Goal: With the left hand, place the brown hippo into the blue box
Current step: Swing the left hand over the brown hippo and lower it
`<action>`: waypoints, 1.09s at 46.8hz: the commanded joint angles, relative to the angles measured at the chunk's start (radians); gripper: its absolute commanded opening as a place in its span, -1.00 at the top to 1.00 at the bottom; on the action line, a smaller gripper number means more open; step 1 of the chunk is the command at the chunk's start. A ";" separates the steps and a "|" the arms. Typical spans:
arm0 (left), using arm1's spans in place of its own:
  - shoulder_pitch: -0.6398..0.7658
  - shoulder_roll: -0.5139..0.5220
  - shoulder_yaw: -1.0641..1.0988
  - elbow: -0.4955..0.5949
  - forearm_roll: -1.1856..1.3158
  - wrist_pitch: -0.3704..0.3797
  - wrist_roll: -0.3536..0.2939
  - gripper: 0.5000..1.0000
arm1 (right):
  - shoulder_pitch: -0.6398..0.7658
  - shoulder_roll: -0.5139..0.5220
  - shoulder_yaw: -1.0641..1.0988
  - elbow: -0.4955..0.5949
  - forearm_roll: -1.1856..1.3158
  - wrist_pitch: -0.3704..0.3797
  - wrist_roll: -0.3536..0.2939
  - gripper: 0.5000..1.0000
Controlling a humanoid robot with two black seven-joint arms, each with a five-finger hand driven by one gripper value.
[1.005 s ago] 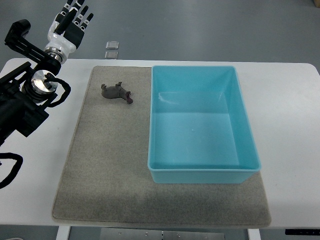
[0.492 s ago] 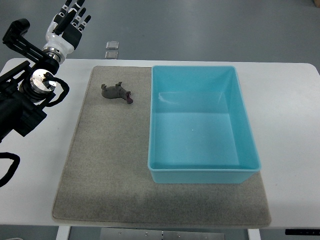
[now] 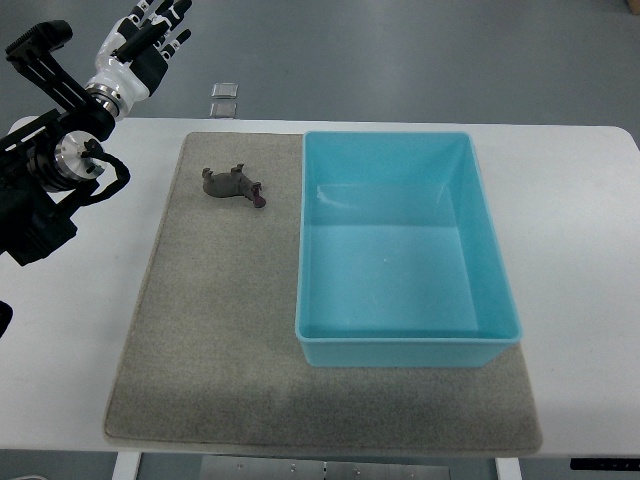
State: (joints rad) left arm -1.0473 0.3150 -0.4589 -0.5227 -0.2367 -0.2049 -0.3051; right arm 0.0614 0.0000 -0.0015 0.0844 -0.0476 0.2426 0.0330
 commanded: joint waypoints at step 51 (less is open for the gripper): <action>-0.154 0.136 0.382 -0.204 1.135 -0.013 0.007 -0.99 | -0.002 0.000 0.000 0.000 0.000 0.000 -0.001 -0.74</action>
State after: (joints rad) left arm -1.2011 0.4476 -0.0783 -0.7260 0.8447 -0.2103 -0.2972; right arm 0.0614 0.0000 -0.0015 0.0844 -0.0476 0.2423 0.0329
